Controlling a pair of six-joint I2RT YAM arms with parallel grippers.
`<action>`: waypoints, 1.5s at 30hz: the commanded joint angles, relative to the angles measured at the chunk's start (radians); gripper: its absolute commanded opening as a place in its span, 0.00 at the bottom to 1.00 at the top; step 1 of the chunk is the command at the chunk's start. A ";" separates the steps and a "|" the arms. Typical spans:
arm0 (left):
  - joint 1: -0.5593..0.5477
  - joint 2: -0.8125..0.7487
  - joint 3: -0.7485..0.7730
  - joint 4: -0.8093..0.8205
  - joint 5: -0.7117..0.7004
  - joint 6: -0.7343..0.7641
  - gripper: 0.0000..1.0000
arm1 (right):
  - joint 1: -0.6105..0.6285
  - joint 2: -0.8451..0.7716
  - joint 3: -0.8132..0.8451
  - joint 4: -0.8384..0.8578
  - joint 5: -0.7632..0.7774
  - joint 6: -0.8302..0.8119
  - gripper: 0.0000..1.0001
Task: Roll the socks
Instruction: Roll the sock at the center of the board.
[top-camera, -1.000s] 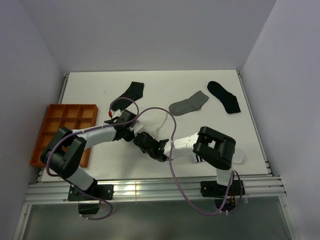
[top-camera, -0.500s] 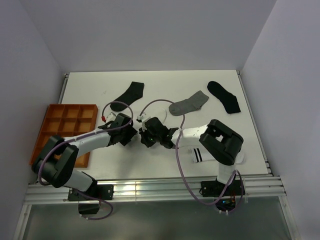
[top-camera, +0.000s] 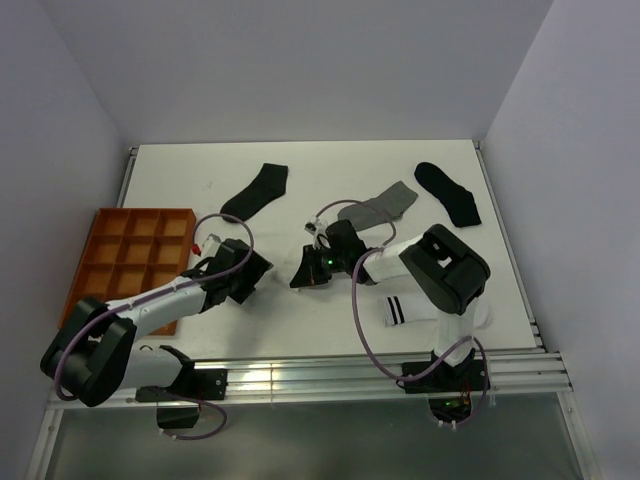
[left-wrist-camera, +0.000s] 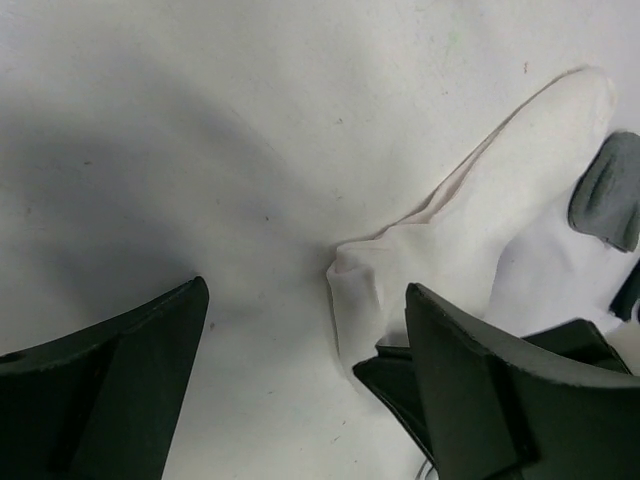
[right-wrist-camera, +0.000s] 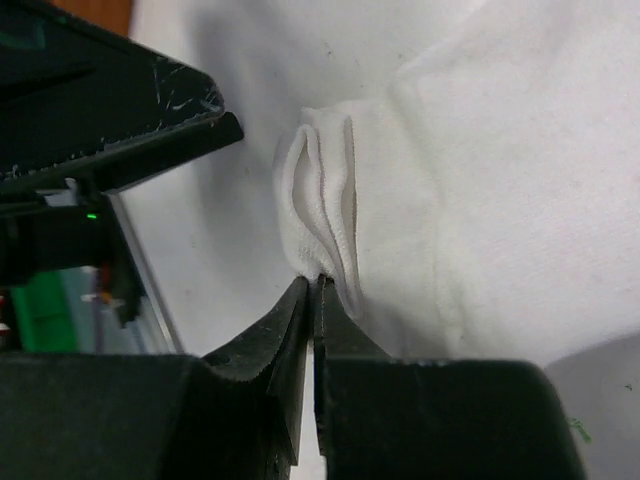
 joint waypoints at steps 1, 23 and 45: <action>-0.023 0.018 -0.053 -0.017 0.050 -0.021 0.87 | -0.037 0.055 -0.049 0.131 -0.119 0.173 0.00; -0.073 0.246 0.042 -0.023 0.048 0.007 0.48 | -0.117 0.121 -0.083 0.136 -0.102 0.284 0.00; -0.073 0.395 0.307 -0.309 0.013 0.228 0.04 | -0.033 -0.176 -0.083 -0.086 0.164 -0.075 0.41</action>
